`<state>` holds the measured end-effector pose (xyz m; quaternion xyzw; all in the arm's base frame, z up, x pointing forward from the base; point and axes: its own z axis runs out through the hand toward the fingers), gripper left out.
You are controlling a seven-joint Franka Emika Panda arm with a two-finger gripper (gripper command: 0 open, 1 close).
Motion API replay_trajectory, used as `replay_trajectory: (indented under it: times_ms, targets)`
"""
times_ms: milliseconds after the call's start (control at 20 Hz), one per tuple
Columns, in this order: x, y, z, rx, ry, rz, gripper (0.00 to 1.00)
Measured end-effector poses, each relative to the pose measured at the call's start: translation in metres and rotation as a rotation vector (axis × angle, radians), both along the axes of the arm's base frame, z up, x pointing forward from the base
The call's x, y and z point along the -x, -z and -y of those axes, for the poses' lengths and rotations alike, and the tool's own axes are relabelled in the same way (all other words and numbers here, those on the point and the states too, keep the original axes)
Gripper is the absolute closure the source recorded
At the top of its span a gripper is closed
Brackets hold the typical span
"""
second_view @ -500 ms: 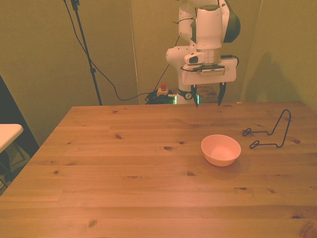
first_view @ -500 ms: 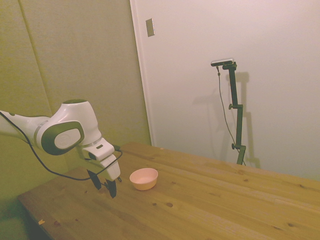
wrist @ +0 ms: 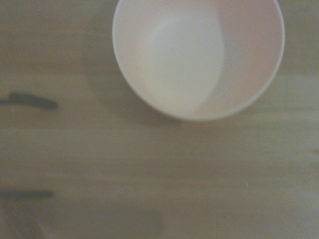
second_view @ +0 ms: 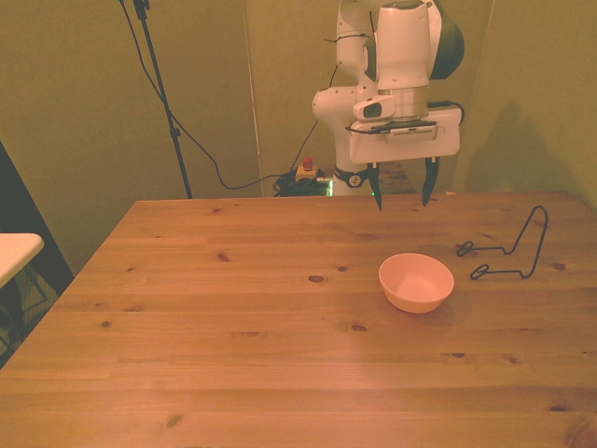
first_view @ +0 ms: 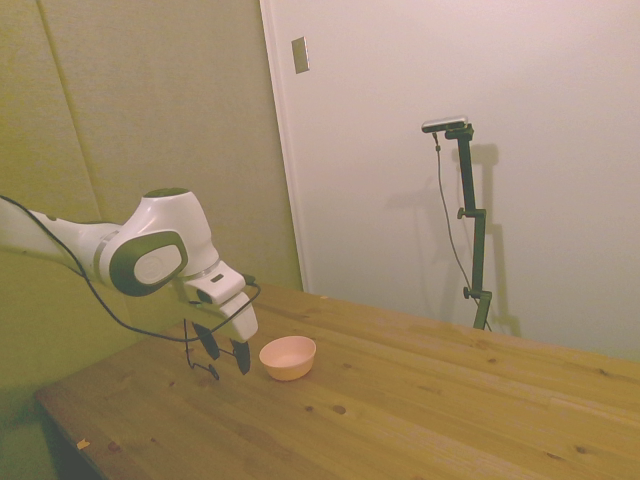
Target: Load the bowl
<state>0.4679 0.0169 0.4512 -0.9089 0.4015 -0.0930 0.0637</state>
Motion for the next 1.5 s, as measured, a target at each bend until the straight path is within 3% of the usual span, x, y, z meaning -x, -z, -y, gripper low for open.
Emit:
replay_trajectory:
  times_ms: [300, 600, 900, 950, 1500]
  targets:
    - [-0.061, 0.0, -0.022, 0.027, 0.043, 0.022, 0.0]
    - [-0.11, 0.029, -0.046, 0.039, 0.063, -0.008, 0.0]
    - [-0.134, 0.072, -0.058, 0.069, 0.082, -0.055, 0.0]
    - [-0.137, 0.077, -0.059, 0.072, 0.085, -0.059, 1.0]
    - [-0.146, 0.085, -0.06, 0.077, 0.092, -0.062, 1.0]
